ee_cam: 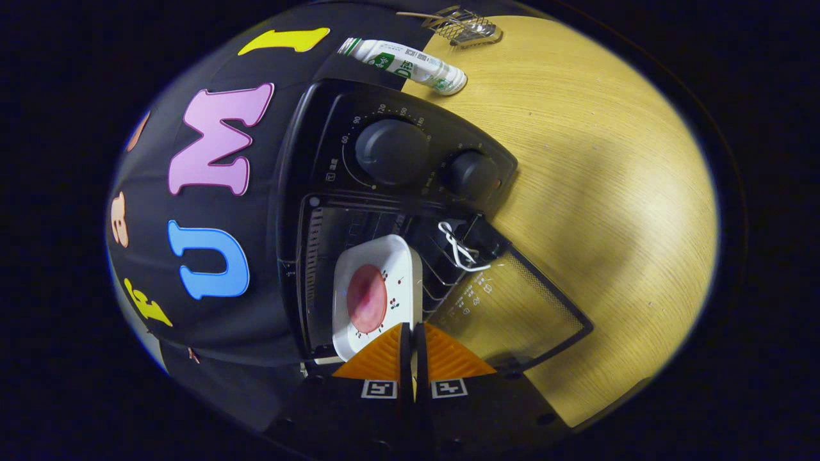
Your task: Open the toaster oven, put the food inside, and close the toaster oven door.
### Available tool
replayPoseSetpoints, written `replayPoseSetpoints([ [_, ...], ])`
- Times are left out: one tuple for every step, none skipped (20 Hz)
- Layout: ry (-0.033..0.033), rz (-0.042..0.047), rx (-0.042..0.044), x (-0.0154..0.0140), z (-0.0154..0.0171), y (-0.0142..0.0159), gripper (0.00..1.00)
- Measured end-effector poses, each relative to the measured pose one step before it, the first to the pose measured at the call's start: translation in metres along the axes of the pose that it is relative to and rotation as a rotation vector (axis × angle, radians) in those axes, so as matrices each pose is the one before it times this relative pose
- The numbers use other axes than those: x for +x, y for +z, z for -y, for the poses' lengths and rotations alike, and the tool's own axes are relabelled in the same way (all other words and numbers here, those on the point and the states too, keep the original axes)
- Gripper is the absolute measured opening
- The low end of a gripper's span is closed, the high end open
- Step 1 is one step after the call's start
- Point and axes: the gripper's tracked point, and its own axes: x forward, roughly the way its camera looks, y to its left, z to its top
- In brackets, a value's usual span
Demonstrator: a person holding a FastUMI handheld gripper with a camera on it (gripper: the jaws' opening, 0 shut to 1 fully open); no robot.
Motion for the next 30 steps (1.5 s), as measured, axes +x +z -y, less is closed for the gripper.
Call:
replayPoseSetpoints([
  [0.00827, 0.01732, 0.01329, 0.00536, -0.00181, 0.00321, 0.05],
  [0.00926, 0.01311, 0.0176, 0.00461, -0.00217, 0.00233, 0.05],
  [0.00739, 0.01427, 0.01974, 0.00592, -0.00312, 0.00324, 0.05],
  [0.01176, 0.01887, 0.01608, 0.00442, -0.00276, 0.0034, 0.05],
  [-0.00234, 0.0229, 0.01419, 0.00592, -0.00169, 0.00259, 0.05],
  [-0.00387, 0.02488, 0.00985, 0.00511, -0.00037, 0.00414, 0.05],
  [-0.00749, 0.02286, 0.00655, 0.00324, -0.00032, 0.00258, 0.05],
  [-0.00382, 0.01338, 0.00691, 0.00403, -0.00068, 0.0009, 0.05],
  [-0.00433, 0.00569, 0.00343, 0.00373, 0.00001, -0.00051, 0.05],
  [-0.00088, 0.01195, -0.00525, 0.00329, -0.00027, 0.00092, 0.05],
  [0.00733, 0.01087, -0.00827, -0.00012, -0.00154, -0.00071, 0.05],
  [0.01407, 0.01164, -0.00374, -0.00081, -0.00308, 0.00051, 0.05],
  [0.01872, 0.009, 0.00005, -0.00023, -0.00443, -0.00027, 0.06],
  [0.01508, 0.00523, 0.0004, 0.00065, -0.00371, -0.0014, 0.11],
  [0.00553, -0.00165, -0.00224, -0.00327, -0.00148, -0.00096, 0.14],
  [0.00087, -0.00524, -0.00281, -0.00307, -0.00111, -0.00137, 0.17],
  [0.00125, -0.0081, -0.00444, -0.00363, -0.0011, -0.00405, 0.2],
  [-0.00226, -0.01475, -0.01, -0.00462, 0.00066, -0.00377, 0.29],
  [0.00979, -0.01111, -0.01278, -0.00327, -0.00103, -0.0044, 0.29],
  [0.0062, -0.01654, -0.01572, -0.00561, -0.00082, -0.00574, 0.4],
  [0.00841, -0.01441, -0.0184, -0.00541, -0.0007, -0.00565, 0.48],
  [0.00891, -0.01459, -0.02113, -0.00562, -0.00155, -0.00671, 0.62],
  [0.00388, -0.01275, -0.02649, -0.00779, 0.00004, -0.00031, 0.8],
  [-0.00055, -0.01207, -0.02466, -0.00244, 0.0, -0.01035, 0.99],
  [-0.00013, -0.00691, -0.03063, -0.01047, -0.00002, -0.0086, 0.98],
  [-0.00237, -0.00548, -0.03523, -0.00712, -0.00014, -0.00594, 0.98],
  [-0.00266, -0.00174, -0.03871, -0.00813, 0.00043, -0.00587, 0.98],
  [-0.00407, 0.00178, -0.04178, -0.0075, 0.00057, -0.00484, 0.98],
  [-0.00664, 0.0016, -0.04592, -0.00711, 0.00101, -0.00539, 0.98],
  [-0.01076, 0.00121, -0.04982, -0.00677, 0.00186, -0.0054, 0.98],
])
